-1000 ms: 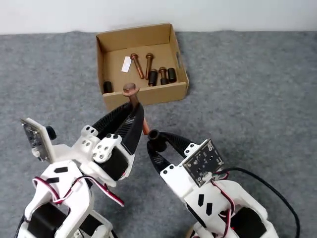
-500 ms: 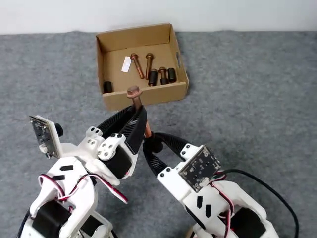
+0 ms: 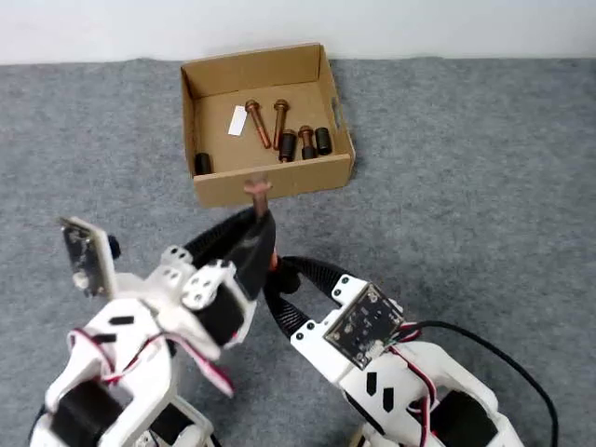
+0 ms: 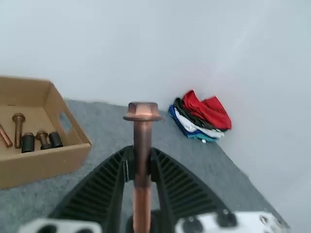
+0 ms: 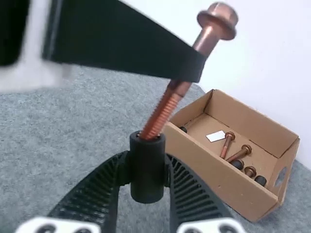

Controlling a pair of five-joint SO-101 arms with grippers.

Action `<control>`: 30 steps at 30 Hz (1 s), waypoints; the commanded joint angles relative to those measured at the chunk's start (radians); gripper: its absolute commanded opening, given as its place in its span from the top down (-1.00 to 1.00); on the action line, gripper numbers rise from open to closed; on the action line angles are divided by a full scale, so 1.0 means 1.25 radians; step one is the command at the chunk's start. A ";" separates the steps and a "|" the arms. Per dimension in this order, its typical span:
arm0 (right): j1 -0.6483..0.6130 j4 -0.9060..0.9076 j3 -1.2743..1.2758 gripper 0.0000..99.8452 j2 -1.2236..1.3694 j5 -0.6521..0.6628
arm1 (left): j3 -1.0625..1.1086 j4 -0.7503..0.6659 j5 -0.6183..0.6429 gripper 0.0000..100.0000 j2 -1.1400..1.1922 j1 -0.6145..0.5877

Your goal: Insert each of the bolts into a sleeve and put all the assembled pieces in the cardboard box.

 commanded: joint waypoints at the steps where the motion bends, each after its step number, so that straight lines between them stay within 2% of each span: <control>1: 0.003 -0.024 -0.015 0.98 -0.013 0.005 | -0.055 0.096 -0.002 0.99 0.002 0.038; 7: 0.036 -0.024 -0.015 0.98 -0.013 0.002 | -0.090 0.166 -0.037 0.99 0.002 0.037; 13: 0.036 -0.024 -0.016 0.98 -0.013 0.004 | -0.082 0.166 -0.038 0.99 0.010 0.038; 15: 0.036 -0.024 -0.016 0.98 -0.013 0.005 | -0.069 0.167 -0.063 0.91 0.010 0.033; 20: 0.036 -0.023 -0.016 0.98 -0.013 0.005 | -0.066 0.218 -0.117 0.50 0.009 0.031; 24: 0.036 -0.023 -0.016 0.98 -0.009 0.001 | -0.093 0.249 -0.117 0.49 0.009 0.029; 27: 0.039 -0.023 -0.015 0.98 -0.006 0.001 | -0.123 0.247 -0.122 0.50 0.010 -0.028; 30: 0.068 -0.023 -0.015 0.98 -0.004 -0.001 | -0.134 0.249 -0.176 0.51 0.009 -0.118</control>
